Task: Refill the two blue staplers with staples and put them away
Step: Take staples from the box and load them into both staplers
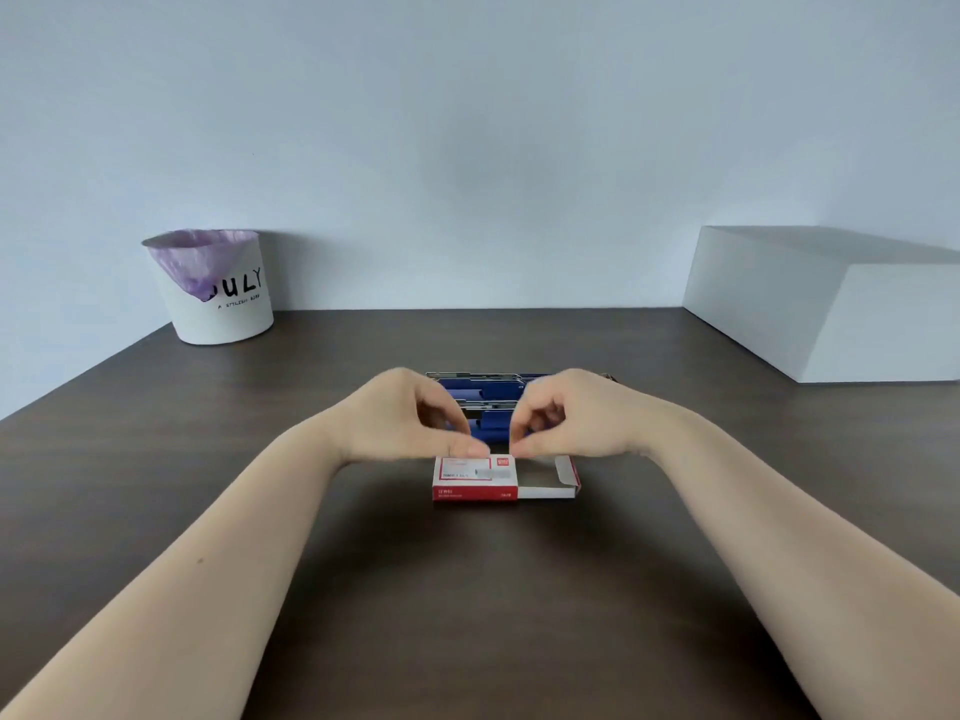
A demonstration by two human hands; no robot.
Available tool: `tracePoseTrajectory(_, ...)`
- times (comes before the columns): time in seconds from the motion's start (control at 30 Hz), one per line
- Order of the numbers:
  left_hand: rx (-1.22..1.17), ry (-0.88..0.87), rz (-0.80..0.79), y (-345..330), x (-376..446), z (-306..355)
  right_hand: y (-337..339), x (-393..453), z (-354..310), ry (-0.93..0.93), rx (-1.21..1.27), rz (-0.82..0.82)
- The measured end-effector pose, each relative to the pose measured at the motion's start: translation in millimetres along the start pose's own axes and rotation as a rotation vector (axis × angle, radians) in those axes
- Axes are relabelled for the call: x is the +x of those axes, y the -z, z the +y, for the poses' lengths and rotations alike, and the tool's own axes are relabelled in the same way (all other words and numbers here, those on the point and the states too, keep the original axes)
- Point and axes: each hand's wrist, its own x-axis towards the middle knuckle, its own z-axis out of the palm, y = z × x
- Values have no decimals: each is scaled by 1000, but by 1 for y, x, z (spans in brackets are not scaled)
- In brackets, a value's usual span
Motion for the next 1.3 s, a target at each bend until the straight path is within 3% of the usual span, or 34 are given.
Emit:
tracePoseTrajectory(0.1, 134, 21, -135, -6, 3, -2, 2, -9, 6, -29, -74, -101)
tracePoseTrajectory(0.27, 232, 33, -225, -7, 4, -3, 2, -5, 7, -37, -127, -160)
tracePoseTrajectory(0.43, 228, -65, -111, -6, 5, -5, 3, -4, 12, -37, -110, -153)
tracePoseTrajectory(0.67, 28, -136, 97, 2, 4, 1, 9, -5, 15, -41, -10, -17)
tracePoseTrajectory(0.8, 31, -69, 36, 0, 2, -5, 8, -4, 16, -19, 50, 36)
tracePoseTrajectory(1.3, 141, -27, -89, -3, 6, -13, 3, 1, 15, -45, -159, -110)
